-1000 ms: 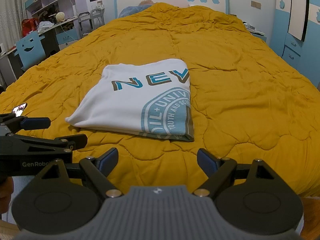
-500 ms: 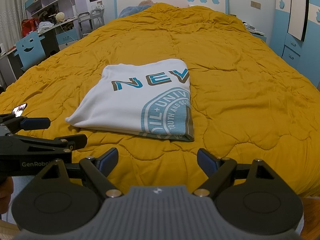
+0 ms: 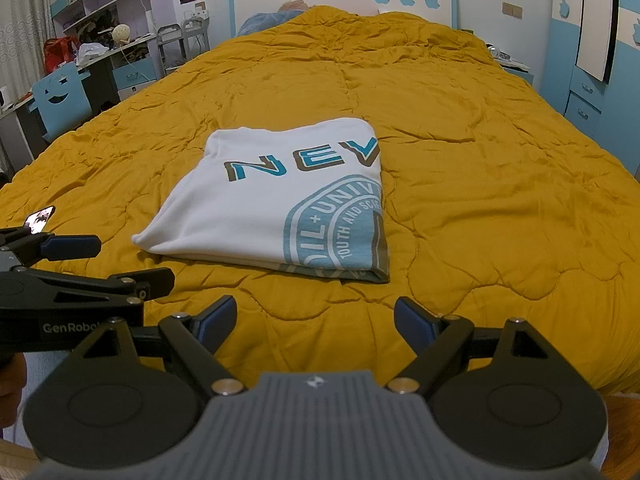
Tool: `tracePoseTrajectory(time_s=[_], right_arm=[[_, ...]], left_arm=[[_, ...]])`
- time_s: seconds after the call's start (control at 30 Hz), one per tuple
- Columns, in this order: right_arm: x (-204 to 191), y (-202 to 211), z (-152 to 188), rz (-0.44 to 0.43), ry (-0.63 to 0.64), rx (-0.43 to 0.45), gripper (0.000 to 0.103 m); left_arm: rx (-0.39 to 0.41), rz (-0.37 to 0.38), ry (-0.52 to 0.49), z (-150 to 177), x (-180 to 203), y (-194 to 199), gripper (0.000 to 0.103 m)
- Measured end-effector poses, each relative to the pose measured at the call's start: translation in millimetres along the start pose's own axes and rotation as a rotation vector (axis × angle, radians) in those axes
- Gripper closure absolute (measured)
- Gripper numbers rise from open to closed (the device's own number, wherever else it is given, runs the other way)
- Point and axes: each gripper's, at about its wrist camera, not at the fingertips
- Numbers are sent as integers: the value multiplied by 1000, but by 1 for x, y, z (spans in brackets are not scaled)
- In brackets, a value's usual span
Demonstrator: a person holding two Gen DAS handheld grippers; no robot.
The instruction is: Fold small clothes
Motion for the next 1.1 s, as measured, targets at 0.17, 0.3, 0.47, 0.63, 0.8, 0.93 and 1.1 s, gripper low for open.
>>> tracePoseTrajectory(time_s=[0.17,0.3,0.47,0.63,0.8,0.93,1.1], right_arm=[[-1,0,0,0,-1,0,21],[-1,0,0,1,-1,1,21],[-1,0,0,1,-1,0,21],[-1,0,0,1,-1,0,21],[-1,-1,0,1,0,1,21],[-1,-1,0,1,-1,1,21],[-1,-1,0,1,0,1,21]], left_arm=[[0,0,0,0,0,0,1],[0,0,0,0,1,0,1],[1,-1,1,0,1,0,1],[2,0,1,0,1,1,1],[4,0,1,-1,2,1,1],[3,-1,-1,-1,1,1,1],[4,0,-1,-2,3,2,1]])
Point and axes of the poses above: each gripper's, at about its wrist camera, not at the fingertips, and y roughly against the way its jaws point, x to its right, z to its underside, and after that the axes turned 5 degrees about -y, right-handed
